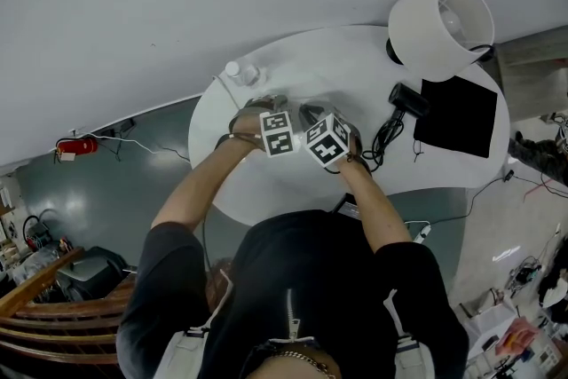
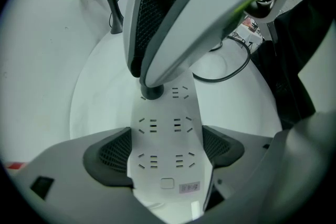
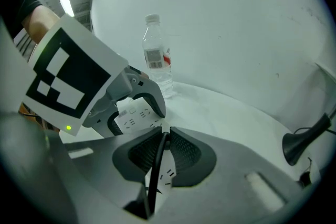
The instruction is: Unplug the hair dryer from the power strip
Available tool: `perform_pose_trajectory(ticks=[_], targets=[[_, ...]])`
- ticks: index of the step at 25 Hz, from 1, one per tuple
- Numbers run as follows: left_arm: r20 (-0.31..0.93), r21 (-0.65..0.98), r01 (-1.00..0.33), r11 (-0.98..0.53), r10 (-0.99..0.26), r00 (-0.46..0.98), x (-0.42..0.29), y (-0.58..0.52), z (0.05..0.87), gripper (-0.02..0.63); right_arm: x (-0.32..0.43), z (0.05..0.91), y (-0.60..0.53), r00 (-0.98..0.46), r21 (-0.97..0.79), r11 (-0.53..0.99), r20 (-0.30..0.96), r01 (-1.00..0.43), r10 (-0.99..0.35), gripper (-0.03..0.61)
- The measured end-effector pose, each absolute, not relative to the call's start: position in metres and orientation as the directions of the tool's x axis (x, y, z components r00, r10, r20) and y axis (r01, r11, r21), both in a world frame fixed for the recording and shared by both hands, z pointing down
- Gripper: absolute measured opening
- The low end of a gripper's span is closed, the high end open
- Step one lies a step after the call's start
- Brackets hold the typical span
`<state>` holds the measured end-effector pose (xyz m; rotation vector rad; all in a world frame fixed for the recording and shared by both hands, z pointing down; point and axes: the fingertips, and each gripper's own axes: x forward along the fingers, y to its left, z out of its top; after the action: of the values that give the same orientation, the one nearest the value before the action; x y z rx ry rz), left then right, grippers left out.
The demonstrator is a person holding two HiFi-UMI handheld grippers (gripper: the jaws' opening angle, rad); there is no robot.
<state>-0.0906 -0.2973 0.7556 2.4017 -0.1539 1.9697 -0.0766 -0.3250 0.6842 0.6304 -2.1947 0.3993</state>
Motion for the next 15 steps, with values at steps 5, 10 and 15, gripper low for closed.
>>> perform_pose_trajectory(ticks=[5,10,15], targets=[[0.980,-0.041,-0.098,-0.994,-0.059,0.188,-0.0909,-0.2978,0.7568,0.402,-0.0774,0.6840,-0.3249,-0.550,-0.069,0.826,0.777,-0.559,-0.307,0.048],[0.981,-0.043,-0.097,-0.994,-0.061,0.185,-0.0912,-0.2972,0.7558,0.402,-0.0762,0.6830,-0.3231,-0.551,-0.069,0.825,0.775,-0.562,-0.310,0.048],[0.981,-0.044,-0.096,-0.994,-0.061,0.186,-0.0908,-0.2974,0.7563,0.402,-0.0760,0.6831,-0.3240,-0.551,-0.074,0.822,0.775,-0.565,-0.309,0.048]])
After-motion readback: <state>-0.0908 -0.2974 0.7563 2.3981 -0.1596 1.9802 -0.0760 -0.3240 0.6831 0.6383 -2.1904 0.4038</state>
